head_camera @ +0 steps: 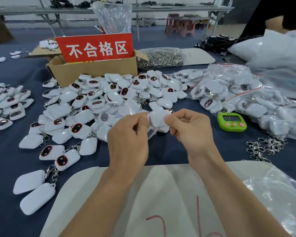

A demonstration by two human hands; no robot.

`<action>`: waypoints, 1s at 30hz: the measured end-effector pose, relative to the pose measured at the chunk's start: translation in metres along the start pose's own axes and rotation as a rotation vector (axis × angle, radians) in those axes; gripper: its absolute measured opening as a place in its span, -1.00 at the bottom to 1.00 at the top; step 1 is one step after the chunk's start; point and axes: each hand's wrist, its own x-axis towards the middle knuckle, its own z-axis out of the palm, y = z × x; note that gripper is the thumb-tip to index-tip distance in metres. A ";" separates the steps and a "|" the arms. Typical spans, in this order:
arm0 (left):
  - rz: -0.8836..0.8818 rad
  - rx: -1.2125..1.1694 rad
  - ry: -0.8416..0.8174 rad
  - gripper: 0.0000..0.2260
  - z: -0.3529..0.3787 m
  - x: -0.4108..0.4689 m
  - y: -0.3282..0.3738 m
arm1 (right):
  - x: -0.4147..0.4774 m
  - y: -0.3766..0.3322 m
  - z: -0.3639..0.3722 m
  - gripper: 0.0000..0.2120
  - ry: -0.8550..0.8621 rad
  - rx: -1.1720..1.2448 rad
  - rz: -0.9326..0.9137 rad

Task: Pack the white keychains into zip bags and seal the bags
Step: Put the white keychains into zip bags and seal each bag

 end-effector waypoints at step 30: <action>-0.329 -0.178 -0.143 -0.73 -0.003 0.005 0.000 | -0.002 0.002 -0.001 -0.72 -0.004 -0.031 0.148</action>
